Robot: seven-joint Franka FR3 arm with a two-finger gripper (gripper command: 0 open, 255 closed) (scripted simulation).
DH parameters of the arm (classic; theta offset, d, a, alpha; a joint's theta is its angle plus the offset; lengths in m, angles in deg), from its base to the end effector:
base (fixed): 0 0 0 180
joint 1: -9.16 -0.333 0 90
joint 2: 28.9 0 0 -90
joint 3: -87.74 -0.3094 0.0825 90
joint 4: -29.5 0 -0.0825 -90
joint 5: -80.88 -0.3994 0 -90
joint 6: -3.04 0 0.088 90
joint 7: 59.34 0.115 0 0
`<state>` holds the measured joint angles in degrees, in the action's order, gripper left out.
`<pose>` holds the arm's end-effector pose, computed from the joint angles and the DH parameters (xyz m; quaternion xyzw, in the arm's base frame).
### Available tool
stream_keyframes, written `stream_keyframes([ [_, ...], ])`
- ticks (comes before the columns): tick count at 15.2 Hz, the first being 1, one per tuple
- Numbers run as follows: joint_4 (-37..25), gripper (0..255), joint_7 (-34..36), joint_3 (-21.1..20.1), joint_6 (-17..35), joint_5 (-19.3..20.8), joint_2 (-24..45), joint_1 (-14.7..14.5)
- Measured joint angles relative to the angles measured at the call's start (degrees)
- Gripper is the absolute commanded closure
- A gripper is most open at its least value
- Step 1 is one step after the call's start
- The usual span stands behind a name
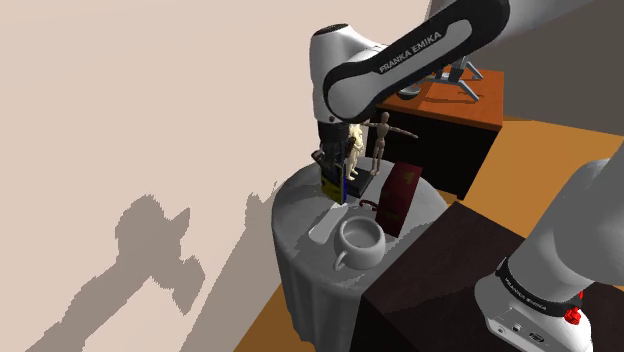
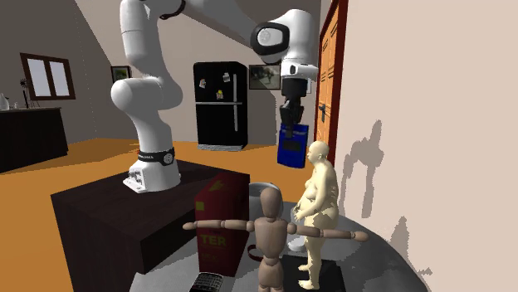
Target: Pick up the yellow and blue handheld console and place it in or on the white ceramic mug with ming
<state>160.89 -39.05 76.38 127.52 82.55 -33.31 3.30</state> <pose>0.4876 0.1498 0.3540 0.9994 -0.0187 -0.0152 0.0256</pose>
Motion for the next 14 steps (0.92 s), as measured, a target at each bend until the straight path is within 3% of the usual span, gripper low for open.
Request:
stream_keyframes([
  [8,16.43,255,0.43,-1.10,-1.83,-4.86,-18.52,-3.11],
  [14,20.05,255,0.80,-1.55,2.84,-5.03,-17.41,-3.26],
])
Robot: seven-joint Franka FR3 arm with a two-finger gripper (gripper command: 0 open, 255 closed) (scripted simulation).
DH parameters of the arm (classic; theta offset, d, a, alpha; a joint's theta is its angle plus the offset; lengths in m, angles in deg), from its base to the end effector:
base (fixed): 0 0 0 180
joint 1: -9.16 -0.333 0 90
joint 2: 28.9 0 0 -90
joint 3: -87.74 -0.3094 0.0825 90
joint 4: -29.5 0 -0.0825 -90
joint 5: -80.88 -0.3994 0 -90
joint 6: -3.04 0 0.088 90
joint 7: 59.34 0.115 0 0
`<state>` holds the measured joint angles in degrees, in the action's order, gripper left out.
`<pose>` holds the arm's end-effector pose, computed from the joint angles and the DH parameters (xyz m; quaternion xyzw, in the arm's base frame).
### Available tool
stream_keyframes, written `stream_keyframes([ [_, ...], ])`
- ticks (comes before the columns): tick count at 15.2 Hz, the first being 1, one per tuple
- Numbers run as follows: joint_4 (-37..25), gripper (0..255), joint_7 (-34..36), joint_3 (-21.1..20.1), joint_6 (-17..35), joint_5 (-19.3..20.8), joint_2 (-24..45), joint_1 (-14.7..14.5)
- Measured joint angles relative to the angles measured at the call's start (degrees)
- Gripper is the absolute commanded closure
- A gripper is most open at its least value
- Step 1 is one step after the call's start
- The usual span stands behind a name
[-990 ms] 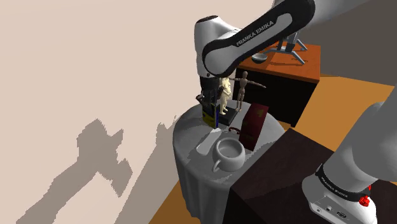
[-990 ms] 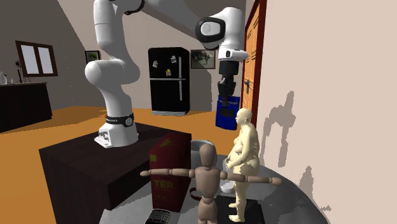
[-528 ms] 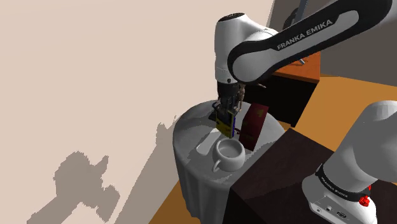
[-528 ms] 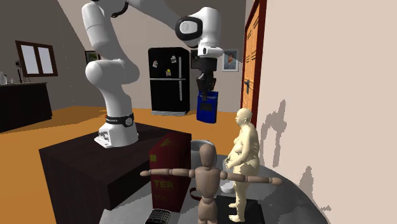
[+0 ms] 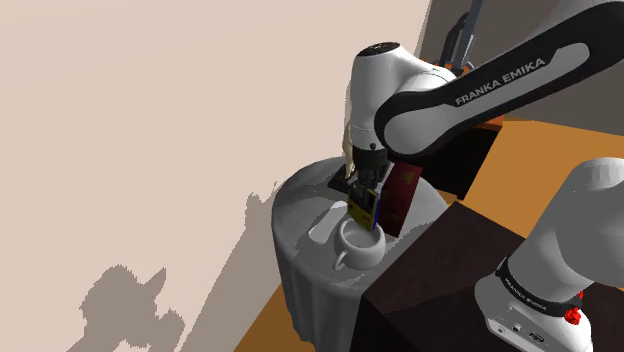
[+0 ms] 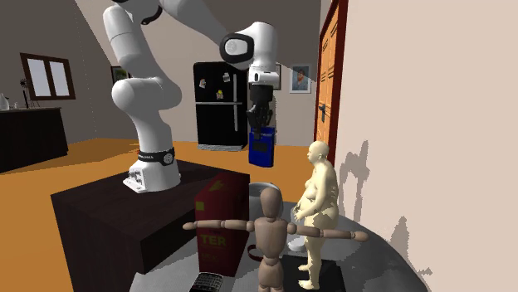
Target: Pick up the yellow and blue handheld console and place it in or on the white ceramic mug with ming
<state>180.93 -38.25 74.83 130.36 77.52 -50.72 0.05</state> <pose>0.3771 0.1485 0.3377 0.9994 -0.0190 -0.0153 0.0259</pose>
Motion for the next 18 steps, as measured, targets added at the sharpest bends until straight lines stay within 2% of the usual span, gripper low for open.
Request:
stream_keyframes([
  [12,4.00,255,1.54,-1.15,11.96,1.44,8.09,0.77],
  [18,4.46,255,2.06,-1.38,14.62,2.04,10.12,1.03],
])
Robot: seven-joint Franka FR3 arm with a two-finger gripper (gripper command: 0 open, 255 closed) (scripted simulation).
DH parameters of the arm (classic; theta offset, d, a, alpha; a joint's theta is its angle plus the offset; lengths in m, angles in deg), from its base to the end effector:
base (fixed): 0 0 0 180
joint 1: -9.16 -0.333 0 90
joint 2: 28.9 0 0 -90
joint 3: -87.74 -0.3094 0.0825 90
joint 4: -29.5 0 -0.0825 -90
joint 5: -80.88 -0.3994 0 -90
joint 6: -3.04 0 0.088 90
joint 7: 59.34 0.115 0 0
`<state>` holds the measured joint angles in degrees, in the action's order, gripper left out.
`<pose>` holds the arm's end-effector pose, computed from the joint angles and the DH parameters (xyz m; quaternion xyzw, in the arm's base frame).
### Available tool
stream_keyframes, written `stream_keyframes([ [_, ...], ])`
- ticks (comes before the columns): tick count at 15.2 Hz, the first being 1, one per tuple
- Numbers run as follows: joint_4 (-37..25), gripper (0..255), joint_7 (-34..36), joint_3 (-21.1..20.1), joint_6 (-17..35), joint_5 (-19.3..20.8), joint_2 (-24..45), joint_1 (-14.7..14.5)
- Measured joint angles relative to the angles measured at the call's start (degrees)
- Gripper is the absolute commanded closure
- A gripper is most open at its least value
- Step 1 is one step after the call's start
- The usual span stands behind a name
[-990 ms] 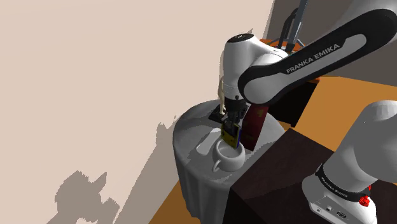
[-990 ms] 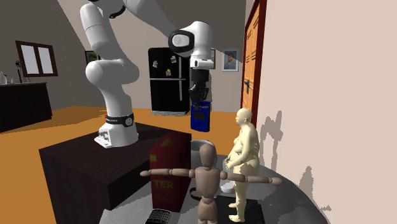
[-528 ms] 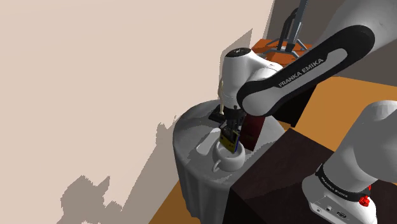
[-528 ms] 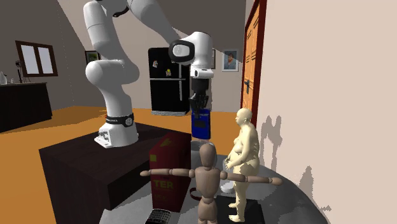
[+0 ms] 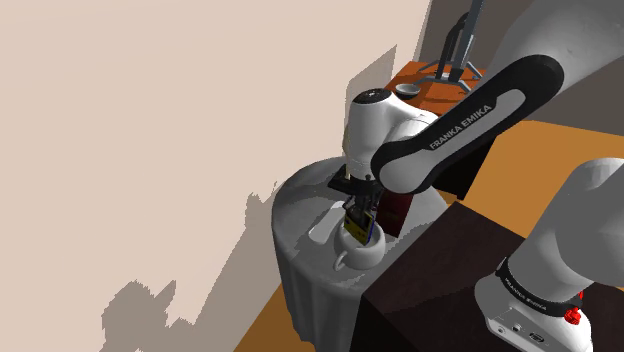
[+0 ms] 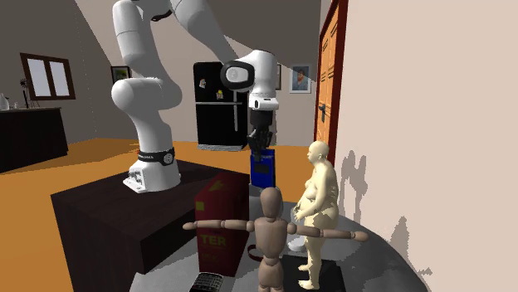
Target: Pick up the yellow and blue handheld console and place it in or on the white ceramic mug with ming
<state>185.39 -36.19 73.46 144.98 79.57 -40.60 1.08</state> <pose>0.3736 0.1474 0.2563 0.9994 -0.0191 -0.0138 0.0254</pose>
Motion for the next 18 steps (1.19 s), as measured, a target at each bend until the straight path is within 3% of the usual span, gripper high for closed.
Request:
stream_keyframes([
  [3,-0.02,255,0.01,0.01,0.08,0.02,0.04,0.01],
  [4,-0.02,0,0.02,0.00,0.07,0.02,0.04,0.00],
  [10,0.11,0,0.01,-0.01,0.05,0.00,0.07,-0.01],
  [14,-1.70,0,-1.00,0.46,-7.18,-1.53,-5.57,-0.79],
  [18,-2.65,0,-1.25,0.65,-9.11,-1.62,-6.45,-0.81],
])
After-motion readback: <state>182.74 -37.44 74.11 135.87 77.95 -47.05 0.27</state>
